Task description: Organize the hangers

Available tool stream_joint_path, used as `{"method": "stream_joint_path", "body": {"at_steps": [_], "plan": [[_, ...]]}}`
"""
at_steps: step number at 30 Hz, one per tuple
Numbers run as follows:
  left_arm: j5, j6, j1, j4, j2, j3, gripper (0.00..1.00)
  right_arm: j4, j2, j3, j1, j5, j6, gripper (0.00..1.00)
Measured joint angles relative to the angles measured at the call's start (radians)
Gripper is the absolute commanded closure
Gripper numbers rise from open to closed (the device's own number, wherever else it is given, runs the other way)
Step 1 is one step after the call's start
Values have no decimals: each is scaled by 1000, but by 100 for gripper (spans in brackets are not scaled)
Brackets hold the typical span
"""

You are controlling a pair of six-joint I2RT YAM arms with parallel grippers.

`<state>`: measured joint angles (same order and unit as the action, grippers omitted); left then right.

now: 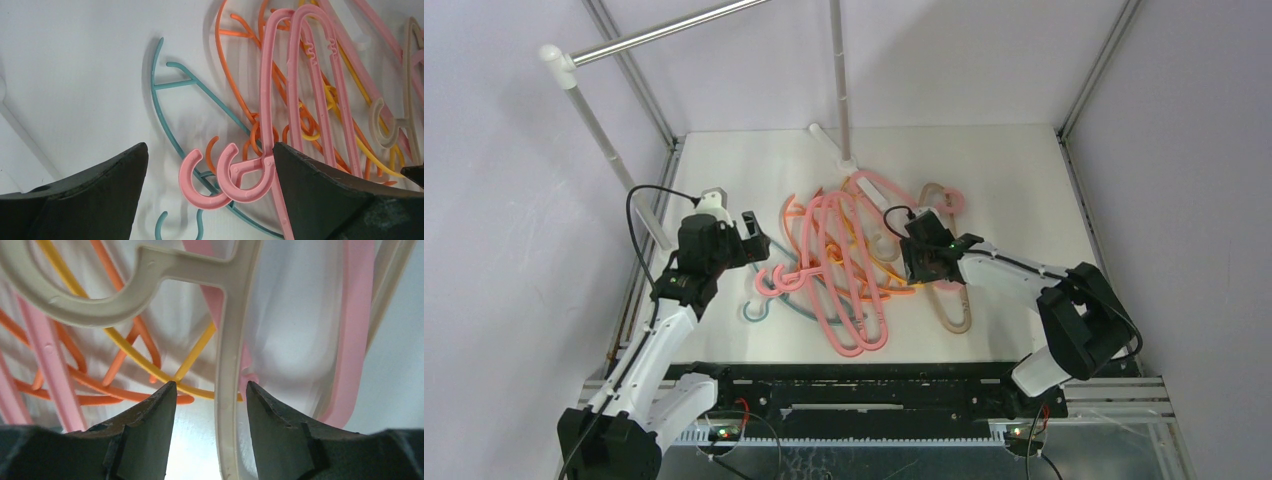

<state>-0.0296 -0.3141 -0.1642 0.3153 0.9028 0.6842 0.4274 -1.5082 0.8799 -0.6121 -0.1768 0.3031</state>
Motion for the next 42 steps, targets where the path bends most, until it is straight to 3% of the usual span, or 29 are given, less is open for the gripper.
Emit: {"method": "stream_joint_path", "body": {"at_steps": [6, 7, 10, 17, 22, 28, 34, 42], "plan": [[-6, 0, 0, 3, 0, -2, 0, -8, -63, 4, 41, 2, 16, 51], [-8, 0, 0, 3, 0, -2, 0, -9, -64, 7, 45, 4, 18, 57], [-16, 0, 0, 3, 0, -2, 1, -7, -76, 16, 50, 2, 20, 87], [-21, 0, 0, 3, 0, -2, 0, 46, -61, 56, 56, 72, 10, 97], [-21, 0, 0, 3, 1, -2, 1, 109, 22, 165, 56, 179, -2, 98], [-21, 0, 0, 2, 1, -2, 0, 113, 141, 321, 61, 182, -12, 98], [-22, 0, 0, 2, 0, -2, 0, 120, 152, 397, 61, 220, -39, 97], [-27, 0, 0, 2, 0, -17, 1, 160, 102, 546, 6, 578, -66, 97]]}}
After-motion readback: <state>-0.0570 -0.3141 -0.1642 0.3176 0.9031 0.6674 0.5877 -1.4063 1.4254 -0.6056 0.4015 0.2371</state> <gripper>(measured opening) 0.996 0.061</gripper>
